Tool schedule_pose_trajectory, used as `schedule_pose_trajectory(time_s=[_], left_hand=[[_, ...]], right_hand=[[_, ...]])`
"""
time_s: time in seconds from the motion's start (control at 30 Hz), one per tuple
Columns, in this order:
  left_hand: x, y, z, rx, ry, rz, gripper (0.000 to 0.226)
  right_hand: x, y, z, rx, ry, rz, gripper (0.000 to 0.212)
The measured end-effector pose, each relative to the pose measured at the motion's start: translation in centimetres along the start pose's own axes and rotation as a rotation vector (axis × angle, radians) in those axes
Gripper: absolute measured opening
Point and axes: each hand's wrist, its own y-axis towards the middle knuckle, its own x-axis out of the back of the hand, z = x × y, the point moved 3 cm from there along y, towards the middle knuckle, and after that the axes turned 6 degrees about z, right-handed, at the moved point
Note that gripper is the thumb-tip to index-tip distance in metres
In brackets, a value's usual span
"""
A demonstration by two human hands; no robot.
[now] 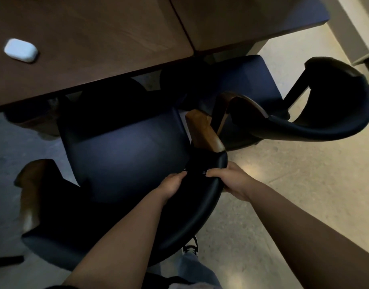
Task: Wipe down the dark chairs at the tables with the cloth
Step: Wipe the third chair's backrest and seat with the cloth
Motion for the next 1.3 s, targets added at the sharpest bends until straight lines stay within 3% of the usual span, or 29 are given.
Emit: schedule_pose_trajectory(time_s=[0.2, 0.37, 0.47, 0.7, 0.93, 1.03, 1.17, 1.3], left_hand=[[1.2, -1.6, -0.6, -0.033, 0.121, -0.06, 0.025], [1.9, -4.5, -3.7, -0.155, 0.143, -0.107, 0.023], [1.1, -7.9, -6.5, -0.284, 0.087, -0.126, 0.01], [-2.6, -18.2, -10.8, -0.686, 0.013, -0.114, 0.019], [-5.4, -27.0, -7.7, -1.014, -0.126, -0.13, 0.018], [-6.4, -29.4, -4.4, -1.059, -0.221, -0.244, 0.01], [-7.6, -31.5, 0.7, -0.984, -0.453, -0.401, 0.009], [-8.3, -33.5, 5.4, -0.882, -0.547, -0.512, 0.013]], right_hand=[[-0.4, -0.8, 0.3, 0.044, -0.104, -0.128, 0.03], [0.8, -3.1, 2.2, 0.382, -0.336, -0.573, 0.04], [1.0, -5.9, 4.7, 0.587, -0.327, -0.705, 0.014], [-1.2, -14.1, 9.4, 0.923, -0.282, -0.392, 0.032], [-3.7, -21.3, 8.1, 0.959, -0.242, -0.013, 0.031], [-4.4, -22.8, 6.3, 0.846, -0.202, 0.101, 0.039], [-5.5, -24.3, 2.8, 0.593, 0.068, 0.337, 0.042], [-7.5, -26.1, -0.9, 0.57, 0.01, 0.468, 0.038]])
